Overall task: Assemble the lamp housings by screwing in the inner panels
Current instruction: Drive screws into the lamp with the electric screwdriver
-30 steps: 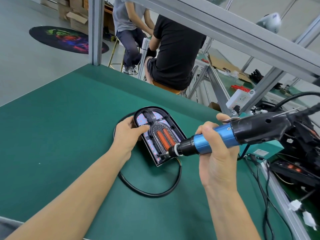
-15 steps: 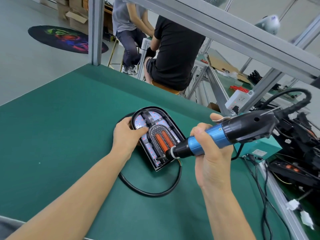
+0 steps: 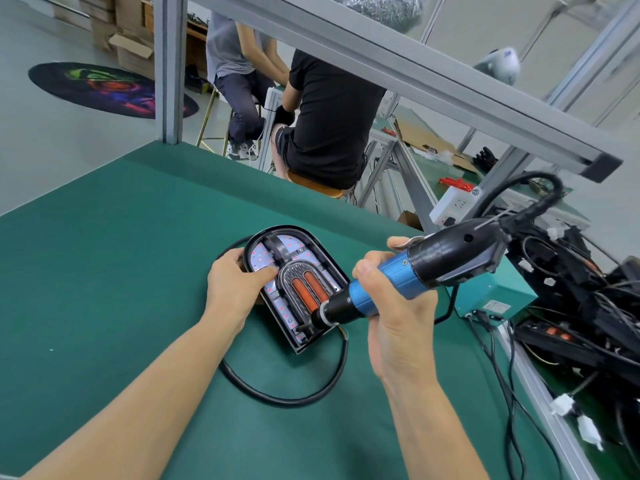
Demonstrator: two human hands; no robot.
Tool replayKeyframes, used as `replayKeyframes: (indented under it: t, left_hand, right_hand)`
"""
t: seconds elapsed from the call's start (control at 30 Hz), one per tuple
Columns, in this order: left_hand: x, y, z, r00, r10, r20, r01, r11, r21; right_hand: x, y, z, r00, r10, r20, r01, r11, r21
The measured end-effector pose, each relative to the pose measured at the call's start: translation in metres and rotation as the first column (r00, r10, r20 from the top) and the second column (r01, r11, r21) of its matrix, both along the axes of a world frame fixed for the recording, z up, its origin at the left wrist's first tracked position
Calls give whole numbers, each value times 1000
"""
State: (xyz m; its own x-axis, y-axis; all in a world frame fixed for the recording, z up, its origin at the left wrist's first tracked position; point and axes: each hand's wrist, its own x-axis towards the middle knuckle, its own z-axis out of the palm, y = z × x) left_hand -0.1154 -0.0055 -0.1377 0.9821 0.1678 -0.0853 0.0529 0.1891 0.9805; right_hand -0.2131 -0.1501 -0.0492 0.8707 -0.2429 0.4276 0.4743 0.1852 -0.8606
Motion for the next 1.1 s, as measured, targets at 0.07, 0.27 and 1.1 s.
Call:
replayKeyframes:
  t: [0.07,0.27,1.1]
  left_hand:
    - [0,0,-1,1000,0,2,0,1000,-5]
    - [4,0,-5,1000,0,9,0,1000,-15]
    - [7,1,-10,1000,0,21,1,1000,-30]
  right_hand:
    - [0,1,1,1000,12,8,-12,1000,-15]
    - [0,2,2,1000,19,13,-18,999,-42]
    - [-2,3,6,999,31,-11,-31,999,-16]
